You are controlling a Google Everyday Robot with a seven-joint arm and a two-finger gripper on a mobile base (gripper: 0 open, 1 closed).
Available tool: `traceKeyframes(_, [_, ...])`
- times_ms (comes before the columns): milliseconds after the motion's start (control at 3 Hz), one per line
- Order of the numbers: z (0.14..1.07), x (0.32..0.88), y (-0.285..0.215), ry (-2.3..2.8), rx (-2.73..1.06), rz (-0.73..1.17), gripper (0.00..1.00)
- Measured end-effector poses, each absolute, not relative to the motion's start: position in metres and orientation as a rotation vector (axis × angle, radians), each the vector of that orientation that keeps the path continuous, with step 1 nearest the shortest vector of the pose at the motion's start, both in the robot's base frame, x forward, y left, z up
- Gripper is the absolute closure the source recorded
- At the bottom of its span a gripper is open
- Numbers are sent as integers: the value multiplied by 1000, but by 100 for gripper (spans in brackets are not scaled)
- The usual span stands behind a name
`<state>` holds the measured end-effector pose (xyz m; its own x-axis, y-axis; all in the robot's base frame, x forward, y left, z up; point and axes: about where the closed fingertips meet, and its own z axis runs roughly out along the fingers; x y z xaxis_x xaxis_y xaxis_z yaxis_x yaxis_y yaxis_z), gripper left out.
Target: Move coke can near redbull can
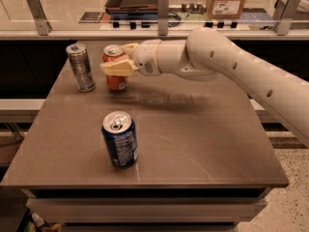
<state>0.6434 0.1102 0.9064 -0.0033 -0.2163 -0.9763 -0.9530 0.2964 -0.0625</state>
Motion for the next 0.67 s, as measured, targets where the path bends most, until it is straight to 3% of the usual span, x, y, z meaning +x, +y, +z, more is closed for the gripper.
traceKeyframes(667, [893, 635, 135, 1494, -1157, 874, 100])
